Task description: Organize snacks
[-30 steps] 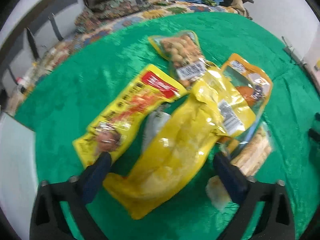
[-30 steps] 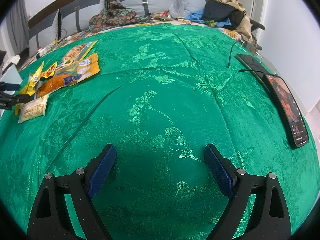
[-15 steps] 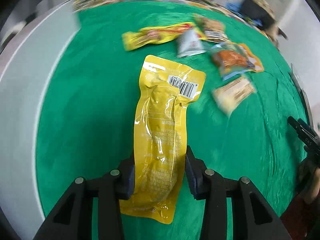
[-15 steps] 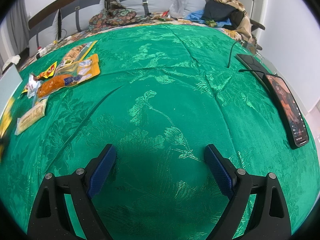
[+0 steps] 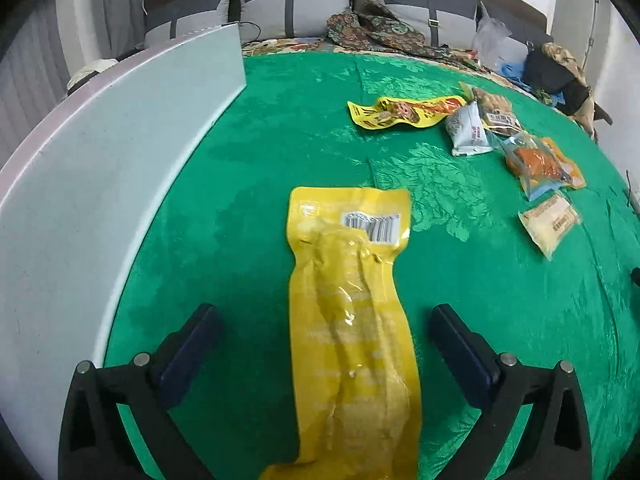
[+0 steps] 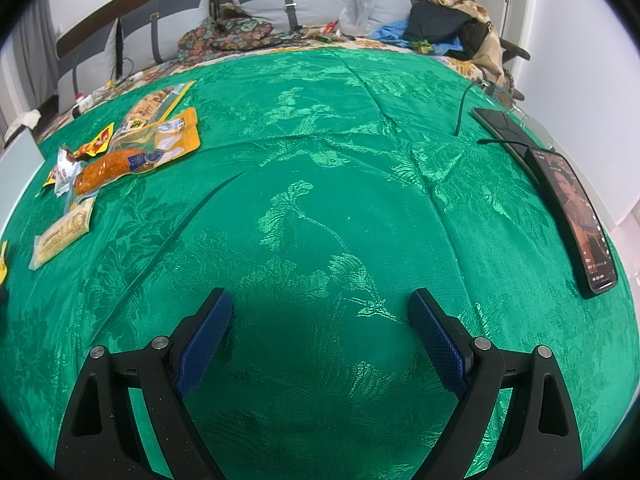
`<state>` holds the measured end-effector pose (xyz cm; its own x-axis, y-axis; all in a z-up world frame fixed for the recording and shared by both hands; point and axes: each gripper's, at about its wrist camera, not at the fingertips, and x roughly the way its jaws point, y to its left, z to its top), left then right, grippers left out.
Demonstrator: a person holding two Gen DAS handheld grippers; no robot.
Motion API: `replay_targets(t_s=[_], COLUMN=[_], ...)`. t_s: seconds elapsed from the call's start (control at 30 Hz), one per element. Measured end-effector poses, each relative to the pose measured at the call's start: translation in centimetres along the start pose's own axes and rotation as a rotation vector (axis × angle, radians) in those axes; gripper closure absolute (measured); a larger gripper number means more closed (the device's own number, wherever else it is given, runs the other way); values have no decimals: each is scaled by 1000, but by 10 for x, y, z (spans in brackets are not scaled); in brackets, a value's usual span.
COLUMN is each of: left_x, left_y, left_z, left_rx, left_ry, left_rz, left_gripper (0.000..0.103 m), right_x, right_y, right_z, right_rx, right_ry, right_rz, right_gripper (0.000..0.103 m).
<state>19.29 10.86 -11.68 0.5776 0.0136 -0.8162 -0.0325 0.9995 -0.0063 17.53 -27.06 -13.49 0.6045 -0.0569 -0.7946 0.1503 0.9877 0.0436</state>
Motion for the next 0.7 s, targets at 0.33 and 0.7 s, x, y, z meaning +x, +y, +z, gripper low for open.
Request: replay_targets(t_s=[0.33,0.7], left_x=[-6,-5], left_y=[9,9], left_z=[-2,0], left_rx=[-4,-4], left_ry=[-1,-1], left_rz=[0,-1], left_gripper=[0,0], right_x=[0,0], right_y=[-1,0], right_z=[0,0], right_rx=[0,0], right_ry=[0,0], right_rz=[0,0], right_gripper=[10,10])
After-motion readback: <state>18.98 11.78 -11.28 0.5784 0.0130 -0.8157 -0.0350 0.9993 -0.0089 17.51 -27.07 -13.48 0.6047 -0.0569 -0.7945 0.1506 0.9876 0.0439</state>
